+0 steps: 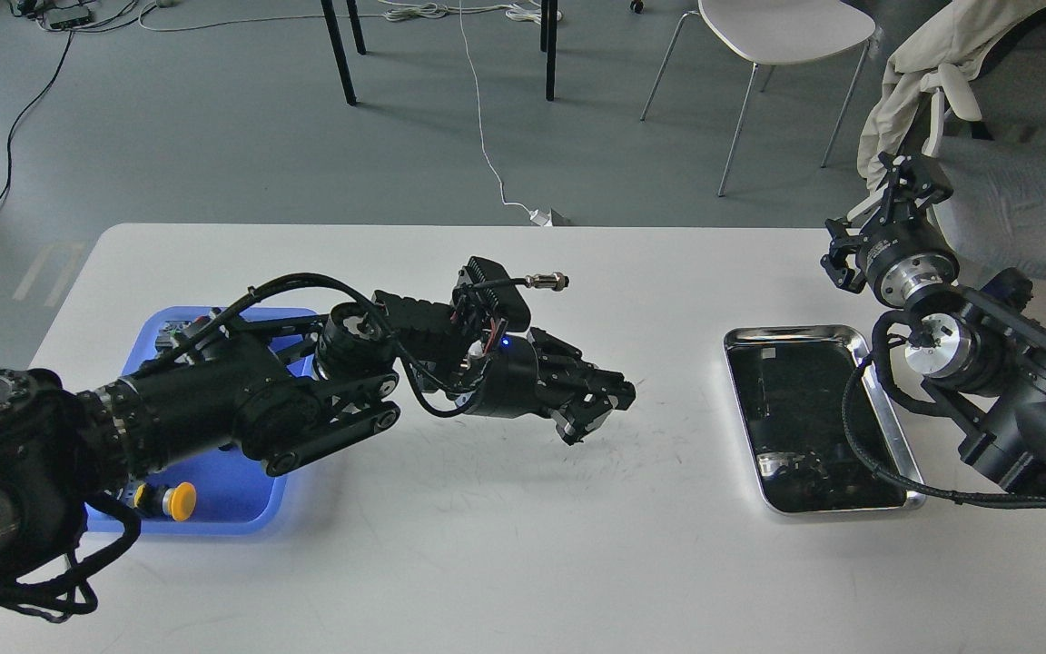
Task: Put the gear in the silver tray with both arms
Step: 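Carry the black gear with the left gripper toward the silver tray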
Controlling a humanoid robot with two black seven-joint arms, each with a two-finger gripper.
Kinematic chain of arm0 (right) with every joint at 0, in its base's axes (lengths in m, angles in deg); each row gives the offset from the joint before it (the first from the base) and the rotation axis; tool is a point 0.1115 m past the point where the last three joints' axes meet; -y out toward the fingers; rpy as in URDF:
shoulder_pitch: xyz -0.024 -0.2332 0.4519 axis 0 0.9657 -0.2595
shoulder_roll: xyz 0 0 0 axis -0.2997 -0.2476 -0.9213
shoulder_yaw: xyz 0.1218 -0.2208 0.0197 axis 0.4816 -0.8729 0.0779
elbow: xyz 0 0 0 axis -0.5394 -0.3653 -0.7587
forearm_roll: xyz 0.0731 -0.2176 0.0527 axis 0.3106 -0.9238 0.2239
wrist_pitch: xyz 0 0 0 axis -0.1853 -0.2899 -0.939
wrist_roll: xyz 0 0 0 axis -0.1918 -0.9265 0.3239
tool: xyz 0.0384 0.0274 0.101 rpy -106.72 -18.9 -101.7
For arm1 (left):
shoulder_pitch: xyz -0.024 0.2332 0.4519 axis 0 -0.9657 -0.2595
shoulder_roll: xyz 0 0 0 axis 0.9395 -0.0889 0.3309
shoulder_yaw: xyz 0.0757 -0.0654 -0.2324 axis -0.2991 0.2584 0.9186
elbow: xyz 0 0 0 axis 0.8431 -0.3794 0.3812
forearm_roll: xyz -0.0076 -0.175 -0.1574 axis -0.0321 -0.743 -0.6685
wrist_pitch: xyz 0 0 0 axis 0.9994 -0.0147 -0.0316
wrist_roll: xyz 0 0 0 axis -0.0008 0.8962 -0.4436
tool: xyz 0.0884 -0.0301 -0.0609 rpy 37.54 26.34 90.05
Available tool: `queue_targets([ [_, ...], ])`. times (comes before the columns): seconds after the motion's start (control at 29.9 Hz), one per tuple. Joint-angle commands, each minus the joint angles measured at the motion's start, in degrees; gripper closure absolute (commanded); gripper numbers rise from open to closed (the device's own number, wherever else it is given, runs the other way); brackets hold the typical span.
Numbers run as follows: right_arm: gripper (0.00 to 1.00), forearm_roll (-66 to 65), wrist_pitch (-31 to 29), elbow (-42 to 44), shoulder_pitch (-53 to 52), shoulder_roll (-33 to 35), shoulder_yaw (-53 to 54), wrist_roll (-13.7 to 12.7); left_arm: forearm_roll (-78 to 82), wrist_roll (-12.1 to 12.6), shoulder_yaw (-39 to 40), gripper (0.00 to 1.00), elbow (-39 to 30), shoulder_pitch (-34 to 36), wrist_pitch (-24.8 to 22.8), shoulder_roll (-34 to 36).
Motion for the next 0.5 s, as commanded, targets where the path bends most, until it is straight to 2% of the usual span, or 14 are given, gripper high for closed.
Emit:
queue_targets([
  [0.0, 0.01, 0.0, 0.0, 0.0, -0.5, 0.1, 0.0, 0.1, -0.4, 0.0, 0.0, 0.89, 5.9, -1.0, 0.8, -0.9],
  [0.27, 0.01, 0.0, 0.0, 0.1, -1.4, 0.1, -0.1, 0.0, -2.3, 0.0, -0.1, 0.89, 10.4, -4.1, 2.3, -2.7],
  [0.47, 0.01, 0.0, 0.0, 0.2, -1.4, 0.2, -0.1, 0.0, -3.5, 0.0, -0.1, 0.89, 11.1, -4.6, 2.4, -4.3],
])
